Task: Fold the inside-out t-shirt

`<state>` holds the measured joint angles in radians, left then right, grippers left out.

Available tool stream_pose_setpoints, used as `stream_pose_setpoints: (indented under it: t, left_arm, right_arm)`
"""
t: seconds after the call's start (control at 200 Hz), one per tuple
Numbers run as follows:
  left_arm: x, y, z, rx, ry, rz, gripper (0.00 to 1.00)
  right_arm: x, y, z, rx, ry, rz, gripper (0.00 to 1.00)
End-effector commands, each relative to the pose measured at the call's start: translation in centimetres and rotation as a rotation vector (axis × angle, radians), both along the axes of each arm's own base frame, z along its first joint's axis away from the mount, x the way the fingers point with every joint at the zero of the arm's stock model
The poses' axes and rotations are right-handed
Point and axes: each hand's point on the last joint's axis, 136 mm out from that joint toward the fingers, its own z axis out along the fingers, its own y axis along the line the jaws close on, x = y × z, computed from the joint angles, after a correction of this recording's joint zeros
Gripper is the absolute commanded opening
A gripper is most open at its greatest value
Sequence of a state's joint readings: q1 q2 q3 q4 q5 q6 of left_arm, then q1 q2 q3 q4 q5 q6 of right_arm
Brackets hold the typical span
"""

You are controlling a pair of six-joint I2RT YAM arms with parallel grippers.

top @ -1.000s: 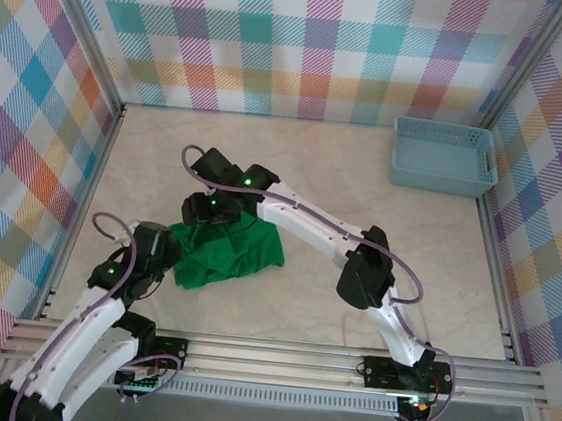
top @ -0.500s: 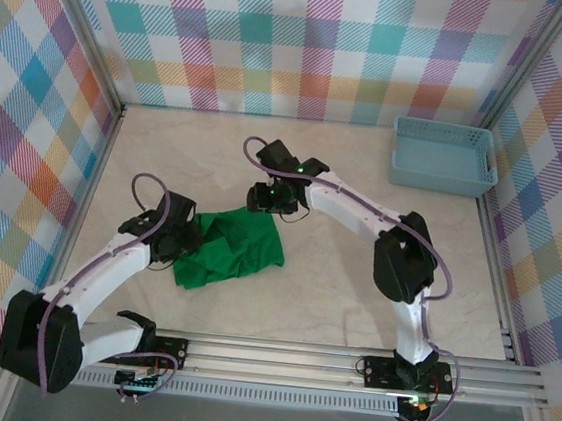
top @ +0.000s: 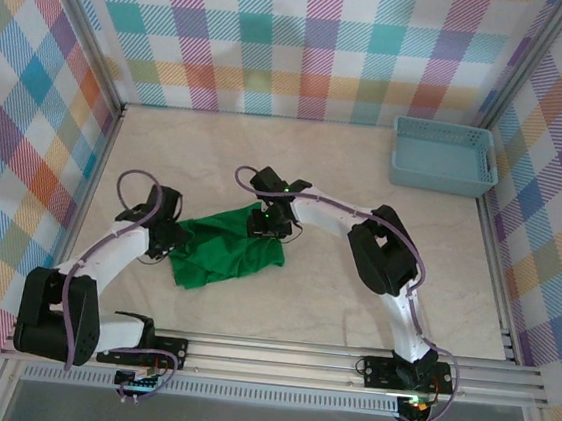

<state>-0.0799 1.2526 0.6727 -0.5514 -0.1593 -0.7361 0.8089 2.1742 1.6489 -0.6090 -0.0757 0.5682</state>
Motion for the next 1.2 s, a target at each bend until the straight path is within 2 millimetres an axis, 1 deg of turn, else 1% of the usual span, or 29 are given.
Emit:
stream_pose_setpoints:
  t: [0.0, 0.04, 0.095, 0.13, 0.185, 0.215, 0.25, 0.29, 0.32, 0.39, 0.48, 0.54, 0.62, 0.715, 0.78, 0.865, 1.025, 1.125, 1.195]
  left_arm:
    - [-1.0, 1.6, -0.6, -0.043, 0.016, 0.063, 0.36]
    - [-0.9, 1.7, 0.0, -0.041, -0.001, 0.06, 0.36]
    - [-0.8, 1.7, 1.3, -0.028, -0.031, 0.05, 0.36]
    - [-0.8, 1.8, 2.6, -0.004, -0.058, 0.041, 0.36]
    - [-0.8, 1.4, 5.3, 0.058, -0.118, 0.01, 0.38]
    - [-0.8, 0.9, 6.8, 0.079, -0.157, -0.014, 0.4]
    - [-0.7, -0.2, 8.3, 0.093, -0.203, -0.056, 0.44]
    - [-0.5, -1.6, 9.6, 0.087, -0.238, -0.103, 0.47]
    - [-0.4, -2.8, 10.1, 0.07, -0.251, -0.144, 0.49]
    - [0.0, -6.0, 10.1, 0.02, -0.243, -0.246, 0.53]
    - [0.2, -9.7, 9.0, 0.006, -0.196, -0.365, 0.59]
    - [0.4, -12.0, 7.8, 0.005, -0.159, -0.44, 0.62]
    - [0.8, -14.0, 6.5, 0.024, -0.109, -0.506, 0.68]
    - [1.2, -15.6, 5.1, 0.054, -0.062, -0.553, 0.7]
    - [1.2, -15.5, 4.3, 0.092, -0.035, -0.553, 0.69]
    - [0.9, -13.9, 3.7, 0.166, -0.004, -0.505, 0.62]
    - [-0.6, -10.6, 3.3, 0.241, -0.01, -0.409, 0.37]
    - [-1.9, -8.8, 2.9, 0.244, -0.016, -0.347, 0.25]
    - [-3.1, -7.1, 3.1, 0.25, -0.036, -0.273, 0.16]
  right_arm:
    - [0.2, -2.0, -1.9, -0.046, 0.029, -0.058, 0.44]
    - [0.3, -2.3, -1.7, -0.043, 0.024, -0.059, 0.44]
    - [0.4, -2.4, -1.1, -0.029, 0.005, -0.051, 0.44]
    - [0.5, -2.3, -0.6, -0.02, -0.008, -0.044, 0.44]
    - [0.7, -2.1, 0.3, -0.005, -0.023, -0.036, 0.45]
    - [0.8, -2.0, 0.7, 0.005, -0.03, -0.032, 0.45]
    - [0.8, -1.8, 1.1, 0.015, -0.037, -0.029, 0.45]
    - [0.9, -1.7, 1.4, 0.021, -0.045, -0.027, 0.45]
    - [1.0, -1.7, 1.7, 0.026, -0.05, -0.029, 0.45]
    - [1.1, -1.6, 2.0, 0.032, -0.056, -0.028, 0.45]
    - [1.2, -1.5, 2.1, 0.03, -0.06, -0.028, 0.45]
    - [1.3, -1.7, 1.9, 0.015, -0.064, -0.03, 0.45]
    - [1.5, -2.2, 1.3, -0.004, -0.061, -0.042, 0.46]
    - [1.9, -3.1, 0.4, -0.018, -0.043, -0.074, 0.46]
    - [2.2, -3.6, -0.2, -0.027, -0.03, -0.092, 0.46]
    - [2.5, -4.7, -0.8, -0.054, -0.024, -0.124, 0.46]
    - [2.9, -6.8, -1.6, -0.084, -0.016, -0.188, 0.45]
    - [3.2, -8.0, -1.7, -0.09, -0.014, -0.219, 0.45]
    - [3.4, -8.8, -1.7, -0.1, -0.02, -0.242, 0.45]
